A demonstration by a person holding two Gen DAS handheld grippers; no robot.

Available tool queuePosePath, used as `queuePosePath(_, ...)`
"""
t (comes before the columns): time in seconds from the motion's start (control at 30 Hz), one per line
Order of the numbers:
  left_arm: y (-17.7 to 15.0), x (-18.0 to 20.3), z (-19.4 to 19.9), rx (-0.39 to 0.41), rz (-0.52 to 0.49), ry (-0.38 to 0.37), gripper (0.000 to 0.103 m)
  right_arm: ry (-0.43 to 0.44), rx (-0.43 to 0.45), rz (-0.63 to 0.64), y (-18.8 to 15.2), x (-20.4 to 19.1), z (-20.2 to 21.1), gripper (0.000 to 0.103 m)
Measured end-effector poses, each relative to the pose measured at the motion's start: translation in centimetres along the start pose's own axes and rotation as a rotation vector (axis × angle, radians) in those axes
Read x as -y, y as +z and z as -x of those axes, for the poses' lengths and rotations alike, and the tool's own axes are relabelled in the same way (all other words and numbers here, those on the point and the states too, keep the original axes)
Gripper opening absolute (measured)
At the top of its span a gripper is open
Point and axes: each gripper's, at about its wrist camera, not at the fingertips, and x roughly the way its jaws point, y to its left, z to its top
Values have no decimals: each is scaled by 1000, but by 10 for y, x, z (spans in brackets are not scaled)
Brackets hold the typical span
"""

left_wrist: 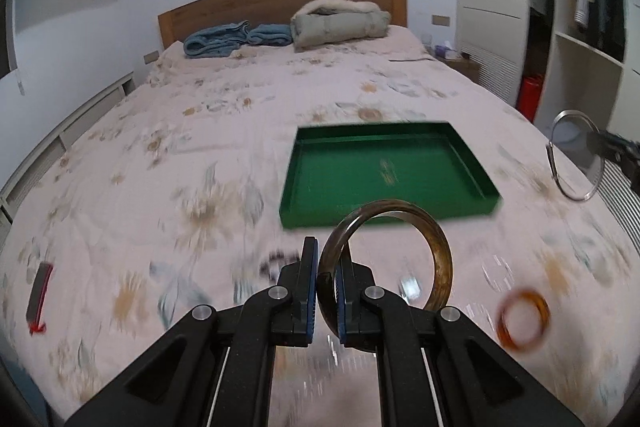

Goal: Organize jewelry
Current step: 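Carry both bangles to the green tray and release them inside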

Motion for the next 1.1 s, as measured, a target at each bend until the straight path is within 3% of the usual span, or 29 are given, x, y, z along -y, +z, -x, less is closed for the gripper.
queuePosePath(0.27,50,-2,-110,-61,57,28,8,45,-72,-55,21,-4,-122,5)
queuePosePath(0.6,59,12,-214,-188,58,28,8,97,-255,-130,-5,-15,-242,5)
queuePosePath(0.77,53,6,-241,-242,66,43,8,56,-319,-143,-18,-2,-263,4)
queuePosePath(0.97,49,-2,-245,-250,86,29,9,18,-359,-83,-20,3,-275,6)
queuePosePath(1.0,49,-3,-244,-252,89,27,13,18,-364,-74,-20,3,-275,7)
queuePosePath(1.07,49,-6,-242,-258,96,8,30,12,-377,-60,-18,3,-275,10)
queuePosePath(1.1,50,-7,-239,-256,100,5,45,16,-384,-58,-17,2,-275,12)
